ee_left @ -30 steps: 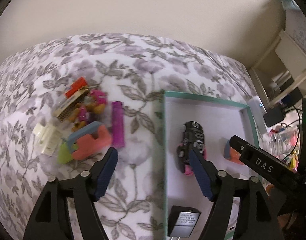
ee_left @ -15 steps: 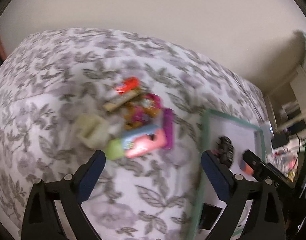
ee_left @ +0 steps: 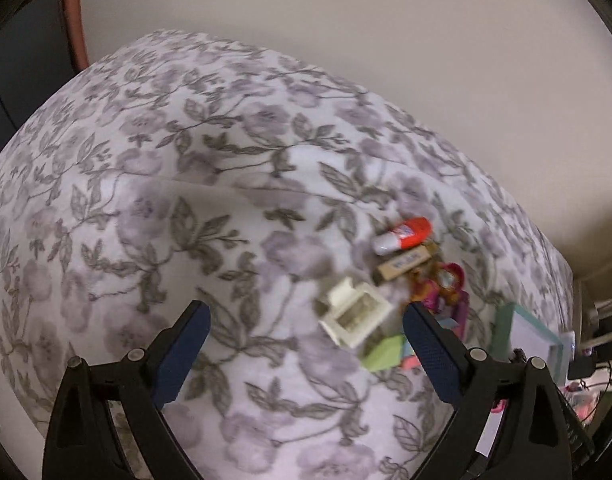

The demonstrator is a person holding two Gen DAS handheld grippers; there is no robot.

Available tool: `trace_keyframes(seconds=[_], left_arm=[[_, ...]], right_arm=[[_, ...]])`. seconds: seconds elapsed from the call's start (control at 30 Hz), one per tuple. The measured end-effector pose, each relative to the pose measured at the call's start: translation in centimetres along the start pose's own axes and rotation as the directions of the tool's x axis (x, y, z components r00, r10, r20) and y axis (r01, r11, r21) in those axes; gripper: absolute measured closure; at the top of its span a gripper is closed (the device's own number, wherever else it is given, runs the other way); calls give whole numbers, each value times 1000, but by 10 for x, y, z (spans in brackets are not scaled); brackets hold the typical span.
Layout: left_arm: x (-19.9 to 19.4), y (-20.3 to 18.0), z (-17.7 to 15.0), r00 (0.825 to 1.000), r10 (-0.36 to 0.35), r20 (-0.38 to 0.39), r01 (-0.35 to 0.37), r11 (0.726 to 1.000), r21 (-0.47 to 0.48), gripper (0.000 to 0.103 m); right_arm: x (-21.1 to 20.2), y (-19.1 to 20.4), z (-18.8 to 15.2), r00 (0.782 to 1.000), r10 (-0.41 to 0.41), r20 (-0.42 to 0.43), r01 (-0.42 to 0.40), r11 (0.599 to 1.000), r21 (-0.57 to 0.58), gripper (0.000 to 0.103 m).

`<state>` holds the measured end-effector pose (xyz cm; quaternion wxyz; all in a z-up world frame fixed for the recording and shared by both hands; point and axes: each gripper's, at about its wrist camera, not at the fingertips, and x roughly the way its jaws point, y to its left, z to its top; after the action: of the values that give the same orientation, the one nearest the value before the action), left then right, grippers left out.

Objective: Organize rigid objects
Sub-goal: 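Move both tools back over the remaining pile, then grasp the cream plastic clip with the left tool while the right tool grasps the pink knife and purple lighter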

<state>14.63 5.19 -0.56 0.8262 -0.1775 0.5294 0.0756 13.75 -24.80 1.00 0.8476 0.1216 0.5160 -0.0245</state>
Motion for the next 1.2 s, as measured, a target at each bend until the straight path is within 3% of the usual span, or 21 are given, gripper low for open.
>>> trace_keyframes(seconds=[0.23, 0.5, 0.87, 1.2], left_arm=[[17, 12, 6, 999, 19, -46, -19, 1000, -3, 6], [42, 2, 5, 991, 40, -126, -32, 997, 66, 6], [64, -8, 5, 982, 57, -181, -35, 992, 124, 6], [72, -14, 11, 980, 53, -192, -18, 983, 180, 6]], right_arm=[[22, 46, -9, 998, 62, -27, -65, 994, -90, 0], [51, 81, -26, 996, 59, -72, -72, 979, -191, 0], [69, 112, -36, 994, 96, -58, -109, 940, -323, 0], [76, 117, -34, 996, 87, -13, -86, 932, -351, 0]])
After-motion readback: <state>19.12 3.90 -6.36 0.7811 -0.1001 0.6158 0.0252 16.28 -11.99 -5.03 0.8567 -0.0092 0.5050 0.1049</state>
